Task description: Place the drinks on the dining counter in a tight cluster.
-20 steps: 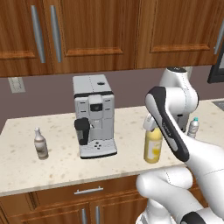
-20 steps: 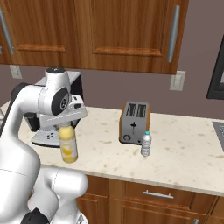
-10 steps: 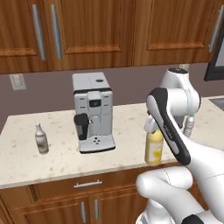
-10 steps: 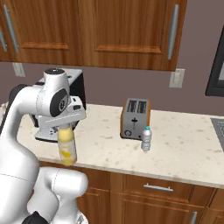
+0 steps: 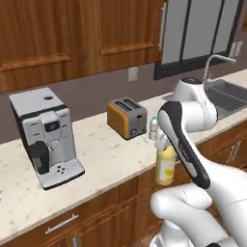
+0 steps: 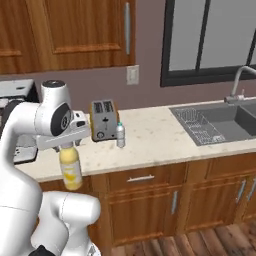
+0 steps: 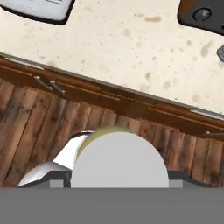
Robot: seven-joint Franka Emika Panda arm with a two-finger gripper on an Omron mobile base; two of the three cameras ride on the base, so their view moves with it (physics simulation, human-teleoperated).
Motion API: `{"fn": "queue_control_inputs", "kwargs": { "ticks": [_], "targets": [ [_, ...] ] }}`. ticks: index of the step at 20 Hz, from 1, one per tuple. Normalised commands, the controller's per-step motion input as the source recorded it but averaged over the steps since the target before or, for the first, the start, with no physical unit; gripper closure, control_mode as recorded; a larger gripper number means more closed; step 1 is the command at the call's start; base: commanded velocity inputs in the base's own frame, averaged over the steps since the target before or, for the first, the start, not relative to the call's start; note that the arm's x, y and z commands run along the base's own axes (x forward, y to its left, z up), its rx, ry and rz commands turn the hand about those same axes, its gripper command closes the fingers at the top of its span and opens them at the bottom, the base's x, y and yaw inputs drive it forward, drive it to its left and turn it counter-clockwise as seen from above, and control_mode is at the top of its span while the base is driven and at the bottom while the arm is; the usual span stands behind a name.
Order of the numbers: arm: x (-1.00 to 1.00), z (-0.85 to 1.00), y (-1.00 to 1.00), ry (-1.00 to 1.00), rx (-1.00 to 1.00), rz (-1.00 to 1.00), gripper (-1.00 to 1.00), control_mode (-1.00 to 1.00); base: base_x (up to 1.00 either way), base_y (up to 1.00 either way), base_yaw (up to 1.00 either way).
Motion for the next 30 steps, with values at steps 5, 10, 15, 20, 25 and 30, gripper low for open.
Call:
{"fn": "queue_control_inputs", "kwargs": {
  "ticks": [5, 10, 15, 20, 25, 30],
  "targets": [
    [0.00, 0.00, 0.00, 0.00, 0.00, 0.00, 1.00, 1.00, 0.00, 0.07, -0.94],
    [0.00, 0.00, 0.00, 0.00, 0.00, 0.00, 1.00, 1.00, 0.00, 0.07, -0.95],
    [0.00, 0.00, 0.00, 0.00, 0.00, 0.00, 1.00, 1.00, 0.00, 0.07, -0.97],
    [0.00, 0.00, 0.00, 0.00, 0.00, 0.00, 1.00, 1.00, 0.00, 0.07, -0.98],
    [0.00, 0.00, 0.00, 0.00, 0.00, 0.00, 1.00, 1.00, 0.00, 0.08, -0.98],
    [0.00, 0.00, 0.00, 0.00, 0.00, 0.00, 1.00, 1.00, 0.01, 0.10, -0.97]
  ]
}}
